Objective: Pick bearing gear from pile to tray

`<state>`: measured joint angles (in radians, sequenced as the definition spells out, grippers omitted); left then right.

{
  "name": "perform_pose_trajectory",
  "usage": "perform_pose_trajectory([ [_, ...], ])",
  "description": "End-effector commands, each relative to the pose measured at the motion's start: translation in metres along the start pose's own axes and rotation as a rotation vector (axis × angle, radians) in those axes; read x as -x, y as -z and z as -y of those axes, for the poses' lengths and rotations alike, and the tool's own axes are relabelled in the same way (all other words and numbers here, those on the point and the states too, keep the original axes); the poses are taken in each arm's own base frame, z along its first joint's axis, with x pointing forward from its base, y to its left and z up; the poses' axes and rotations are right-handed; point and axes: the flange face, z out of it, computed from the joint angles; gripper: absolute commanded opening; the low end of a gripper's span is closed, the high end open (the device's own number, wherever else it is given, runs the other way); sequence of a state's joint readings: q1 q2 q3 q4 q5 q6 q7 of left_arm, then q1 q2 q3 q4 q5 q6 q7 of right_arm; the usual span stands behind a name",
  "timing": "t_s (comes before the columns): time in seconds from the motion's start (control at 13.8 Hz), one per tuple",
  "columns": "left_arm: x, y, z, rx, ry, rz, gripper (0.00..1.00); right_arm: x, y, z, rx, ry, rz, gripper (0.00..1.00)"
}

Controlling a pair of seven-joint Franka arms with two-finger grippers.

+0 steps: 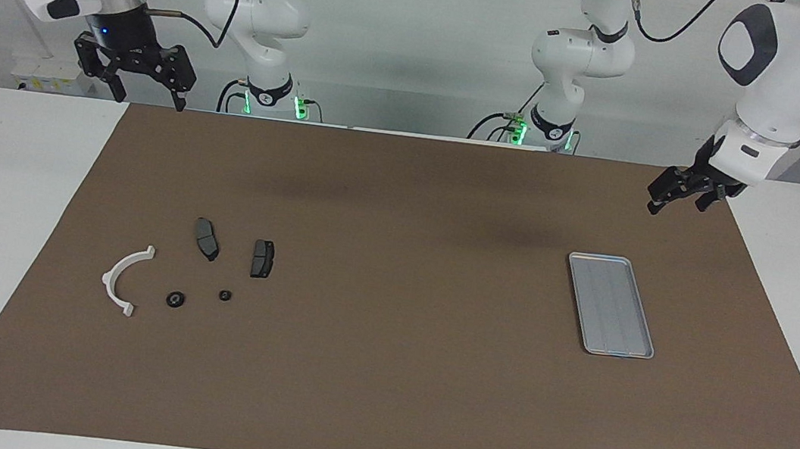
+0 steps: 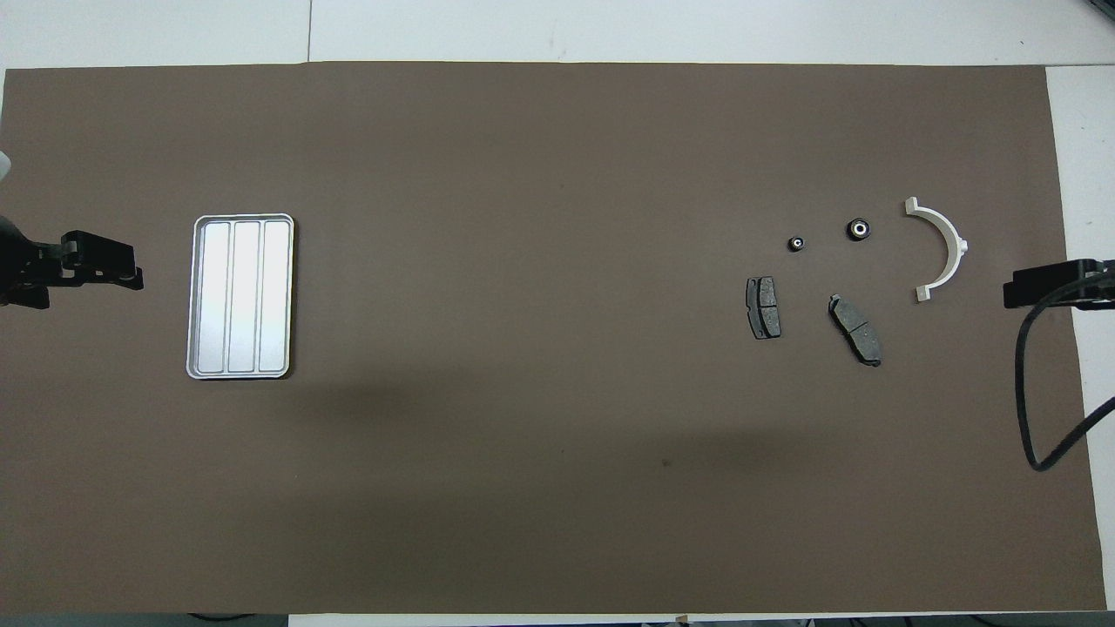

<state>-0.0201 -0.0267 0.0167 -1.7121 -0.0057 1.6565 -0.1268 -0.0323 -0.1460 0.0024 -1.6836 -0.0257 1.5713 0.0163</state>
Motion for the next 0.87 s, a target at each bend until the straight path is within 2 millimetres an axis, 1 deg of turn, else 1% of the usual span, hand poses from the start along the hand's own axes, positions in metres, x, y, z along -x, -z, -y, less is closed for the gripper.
perform_pose_trajectory([
  [0.0, 0.005, 0.005, 0.001, -0.02, -0.013, -0.008, 1.0, 0.008, 0.001, 0.001, -0.011, -0.012, 0.015, 1.0],
  [0.14, 0.005, 0.005, 0.001, -0.02, -0.013, -0.008, 1.0, 0.008, 0.001, 0.002, -0.011, -0.011, 0.019, 1.0],
  [0.29, 0.005, 0.005, 0.001, -0.02, -0.013, -0.008, 1.0, 0.007, 0.0, -0.002, -0.012, -0.015, 0.017, 1.0],
  [0.43, 0.005, 0.005, 0.001, -0.02, -0.013, -0.008, 1.0, 0.0, -0.006, -0.001, -0.049, -0.008, 0.004, 1.0],
  [0.65, 0.005, 0.005, 0.001, -0.02, -0.013, -0.008, 1.0, -0.041, -0.025, -0.003, -0.053, -0.015, -0.039, 1.0],
  [0.8, 0.005, 0.005, 0.001, -0.02, -0.013, -0.01, 1.0, -0.076, -0.052, -0.003, -0.044, -0.015, -0.054, 1.0],
])
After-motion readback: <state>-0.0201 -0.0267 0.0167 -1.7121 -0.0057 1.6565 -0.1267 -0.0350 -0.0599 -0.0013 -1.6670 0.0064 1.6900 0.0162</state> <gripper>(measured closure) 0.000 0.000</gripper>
